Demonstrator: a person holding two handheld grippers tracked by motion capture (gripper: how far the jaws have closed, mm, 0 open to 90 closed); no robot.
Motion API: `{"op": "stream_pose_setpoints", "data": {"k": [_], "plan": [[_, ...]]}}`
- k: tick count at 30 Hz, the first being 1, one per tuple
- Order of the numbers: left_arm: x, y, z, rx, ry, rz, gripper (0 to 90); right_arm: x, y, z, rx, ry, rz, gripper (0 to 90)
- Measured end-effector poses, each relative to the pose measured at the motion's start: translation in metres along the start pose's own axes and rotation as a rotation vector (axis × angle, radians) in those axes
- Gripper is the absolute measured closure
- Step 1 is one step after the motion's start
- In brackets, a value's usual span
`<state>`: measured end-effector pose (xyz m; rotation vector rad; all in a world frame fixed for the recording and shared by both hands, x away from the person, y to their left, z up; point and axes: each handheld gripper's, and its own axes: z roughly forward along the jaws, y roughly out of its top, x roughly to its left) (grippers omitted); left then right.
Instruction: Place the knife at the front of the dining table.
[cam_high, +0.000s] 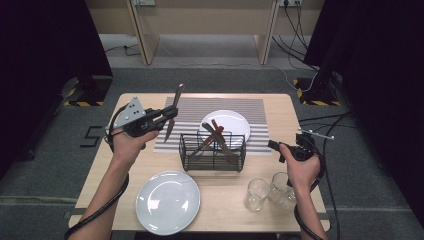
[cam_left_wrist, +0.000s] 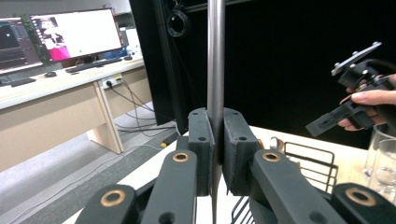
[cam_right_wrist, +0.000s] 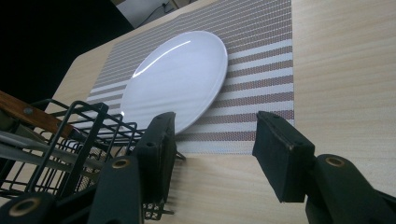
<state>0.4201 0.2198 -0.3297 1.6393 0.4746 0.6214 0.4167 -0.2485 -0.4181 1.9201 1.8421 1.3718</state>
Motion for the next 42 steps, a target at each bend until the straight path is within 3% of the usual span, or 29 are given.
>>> {"op": "stream_pose_setpoints", "data": {"k": [21, 23, 26, 34, 42], "plan": [[0.013, -0.015, 0.001, 0.068, 0.072, -0.005, 83.1, 0.0, 0.0, 0.001, 0.003, 0.0, -0.001, 48.3], [0.014, -0.016, 0.002, 0.076, 0.083, 0.011, 83.0, 0.0, 0.0, 0.001, 0.003, 0.0, -0.001, 48.3], [0.015, -0.019, 0.003, 0.079, 0.076, -0.013, 83.1, 0.0, 0.0, 0.001, 0.002, 0.0, -0.001, 48.3], [0.021, -0.027, 0.005, 0.123, 0.111, 0.019, 83.0, 0.0, 0.0, 0.001, 0.002, 0.0, -0.003, 48.3], [0.026, -0.037, 0.006, 0.151, 0.131, 0.009, 83.0, 0.0, 0.0, 0.001, 0.003, -0.001, -0.002, 48.3]]}}
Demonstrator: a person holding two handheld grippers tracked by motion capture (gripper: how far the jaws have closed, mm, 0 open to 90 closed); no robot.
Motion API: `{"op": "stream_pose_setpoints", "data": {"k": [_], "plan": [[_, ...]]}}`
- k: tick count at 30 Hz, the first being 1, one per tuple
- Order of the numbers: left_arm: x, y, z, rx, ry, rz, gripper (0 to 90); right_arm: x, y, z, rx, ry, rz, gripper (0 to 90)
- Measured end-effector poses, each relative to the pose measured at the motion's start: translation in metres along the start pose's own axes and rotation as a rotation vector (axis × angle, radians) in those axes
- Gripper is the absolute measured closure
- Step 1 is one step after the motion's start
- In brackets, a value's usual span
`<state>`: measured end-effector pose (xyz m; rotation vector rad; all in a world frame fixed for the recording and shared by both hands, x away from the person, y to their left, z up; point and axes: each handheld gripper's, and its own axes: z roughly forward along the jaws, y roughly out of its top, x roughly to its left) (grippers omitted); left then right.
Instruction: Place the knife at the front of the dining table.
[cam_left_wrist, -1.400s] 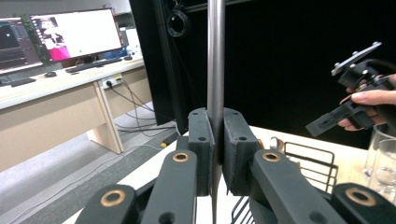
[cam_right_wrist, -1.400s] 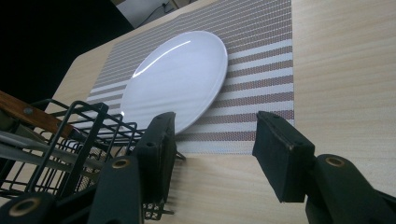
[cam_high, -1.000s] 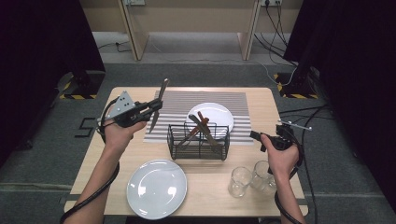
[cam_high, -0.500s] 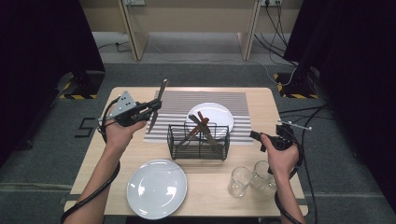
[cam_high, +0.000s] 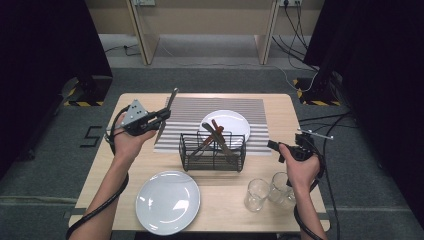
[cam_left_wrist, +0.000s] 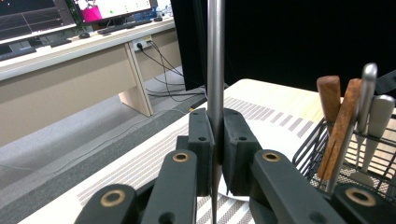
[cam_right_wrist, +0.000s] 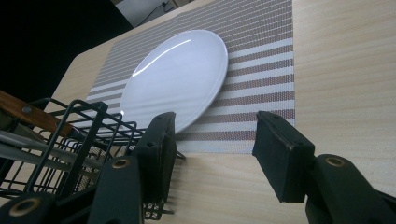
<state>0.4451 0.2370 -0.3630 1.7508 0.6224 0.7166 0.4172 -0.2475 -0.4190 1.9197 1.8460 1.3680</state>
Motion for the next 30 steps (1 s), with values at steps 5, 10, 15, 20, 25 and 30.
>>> {"op": "stream_pose_setpoints", "data": {"k": [5, 10, 15, 20, 25, 30], "plan": [[0.002, -0.004, 0.002, 0.017, 0.008, -0.002, 83.0, 0.0, 0.0, -0.001, -0.002, 0.0, 0.0, 48.3], [0.004, -0.009, 0.006, 0.04, 0.014, -0.001, 83.0, -0.001, 0.0, -0.001, -0.004, 0.001, 0.002, 48.3], [0.007, -0.015, 0.01, 0.058, 0.019, -0.009, 83.1, -0.001, 0.001, -0.001, -0.006, -0.001, 0.001, 48.3], [0.009, -0.018, 0.012, 0.074, 0.025, -0.006, 83.1, -0.001, 0.001, -0.001, -0.006, 0.0, 0.001, 48.3], [0.01, -0.021, 0.015, 0.091, 0.027, -0.008, 83.0, -0.001, 0.001, -0.001, -0.005, 0.0, 0.004, 48.3], [0.012, -0.025, 0.02, 0.117, 0.028, -0.002, 83.0, -0.001, 0.001, -0.001, -0.006, 0.0, 0.002, 48.4]]}}
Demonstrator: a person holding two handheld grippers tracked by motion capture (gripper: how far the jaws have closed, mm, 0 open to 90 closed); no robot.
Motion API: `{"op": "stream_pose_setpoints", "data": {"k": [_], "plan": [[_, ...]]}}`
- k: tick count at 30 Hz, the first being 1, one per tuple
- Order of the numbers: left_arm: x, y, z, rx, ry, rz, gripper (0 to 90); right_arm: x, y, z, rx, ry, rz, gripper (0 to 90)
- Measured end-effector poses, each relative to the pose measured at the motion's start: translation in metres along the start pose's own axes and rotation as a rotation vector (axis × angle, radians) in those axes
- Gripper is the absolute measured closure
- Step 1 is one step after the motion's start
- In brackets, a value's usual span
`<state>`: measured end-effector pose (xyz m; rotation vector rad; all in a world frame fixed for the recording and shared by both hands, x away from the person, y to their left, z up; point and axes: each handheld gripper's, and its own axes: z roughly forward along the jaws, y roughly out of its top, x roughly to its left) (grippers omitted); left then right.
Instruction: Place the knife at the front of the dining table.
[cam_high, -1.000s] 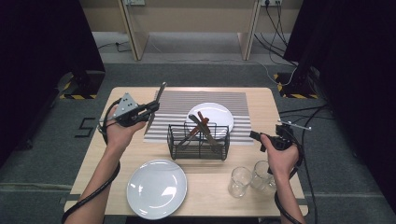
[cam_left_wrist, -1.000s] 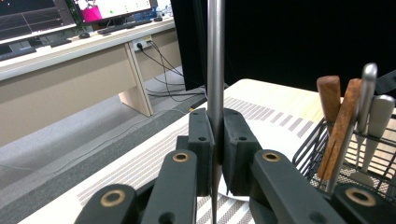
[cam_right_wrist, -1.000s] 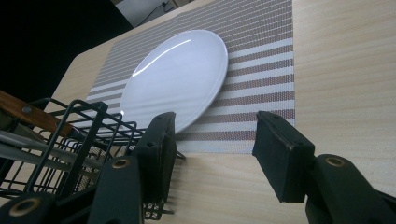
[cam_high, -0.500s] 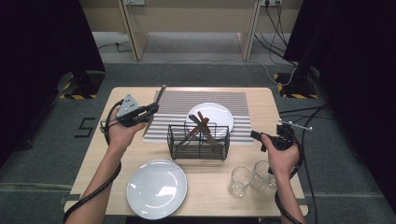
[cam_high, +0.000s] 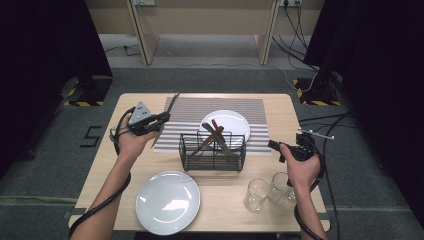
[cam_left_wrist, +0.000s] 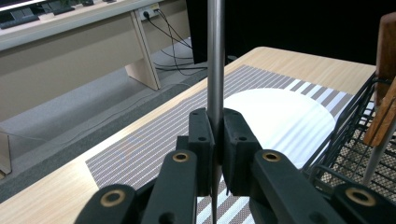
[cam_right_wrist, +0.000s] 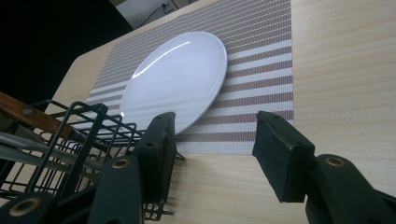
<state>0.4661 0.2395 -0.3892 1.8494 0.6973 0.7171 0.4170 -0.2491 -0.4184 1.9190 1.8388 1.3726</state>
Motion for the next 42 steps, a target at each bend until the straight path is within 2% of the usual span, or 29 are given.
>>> {"op": "stream_pose_setpoints", "data": {"k": [17, 29, 31, 35, 42], "plan": [[0.004, -0.006, 0.014, 0.067, 0.011, 0.021, 83.0, -0.001, 0.0, 0.0, 0.0, 0.001, 0.001, 48.4], [0.009, -0.014, 0.024, 0.098, 0.019, 0.009, 83.0, -0.001, 0.0, 0.0, 0.001, 0.001, 0.002, 48.4], [0.009, -0.015, 0.025, 0.106, 0.014, -0.007, 83.0, -0.001, 0.0, 0.0, 0.001, 0.001, 0.002, 48.4], [0.009, -0.017, 0.028, 0.115, 0.014, -0.012, 83.0, -0.001, 0.0, 0.0, 0.001, 0.001, 0.001, 48.4], [0.009, -0.018, 0.033, 0.133, 0.01, -0.008, 83.0, -0.001, 0.0, -0.001, -0.001, 0.003, 0.004, 48.4]]}}
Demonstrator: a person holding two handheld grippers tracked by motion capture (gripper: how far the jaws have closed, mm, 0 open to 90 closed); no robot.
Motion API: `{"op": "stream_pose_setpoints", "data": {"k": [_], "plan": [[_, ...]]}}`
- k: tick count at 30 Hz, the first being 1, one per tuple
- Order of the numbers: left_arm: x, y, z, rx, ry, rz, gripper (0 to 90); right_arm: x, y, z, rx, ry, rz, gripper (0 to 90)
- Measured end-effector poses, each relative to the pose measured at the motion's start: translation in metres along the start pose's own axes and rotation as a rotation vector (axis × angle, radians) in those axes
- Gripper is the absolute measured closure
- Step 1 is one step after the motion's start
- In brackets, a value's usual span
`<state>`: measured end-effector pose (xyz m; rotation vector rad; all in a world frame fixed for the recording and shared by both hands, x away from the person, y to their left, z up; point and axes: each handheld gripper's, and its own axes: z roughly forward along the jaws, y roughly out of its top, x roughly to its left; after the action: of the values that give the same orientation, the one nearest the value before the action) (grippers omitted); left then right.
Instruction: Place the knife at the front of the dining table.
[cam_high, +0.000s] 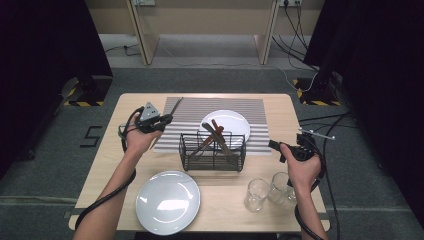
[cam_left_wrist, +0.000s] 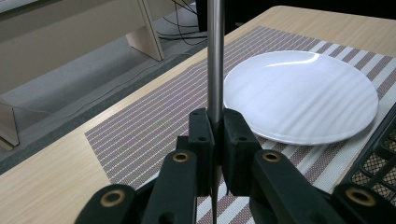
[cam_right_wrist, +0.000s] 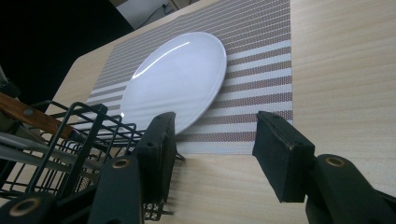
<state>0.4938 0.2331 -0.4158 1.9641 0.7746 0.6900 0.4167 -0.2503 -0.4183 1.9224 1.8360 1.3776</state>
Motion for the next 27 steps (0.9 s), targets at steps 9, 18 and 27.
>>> {"op": "stream_pose_setpoints", "data": {"k": [9, 18, 27], "plan": [[0.003, -0.005, 0.008, 0.025, 0.004, -0.006, 83.0, 0.0, 0.0, -0.001, -0.002, -0.001, 0.002, 48.3], [0.005, -0.006, 0.015, 0.036, 0.001, -0.001, 83.0, -0.001, 0.0, -0.001, -0.003, 0.0, 0.001, 48.3], [0.004, -0.009, 0.026, 0.045, -0.014, -0.002, 83.0, -0.001, 0.0, 0.0, -0.003, 0.002, 0.001, 48.3]]}}
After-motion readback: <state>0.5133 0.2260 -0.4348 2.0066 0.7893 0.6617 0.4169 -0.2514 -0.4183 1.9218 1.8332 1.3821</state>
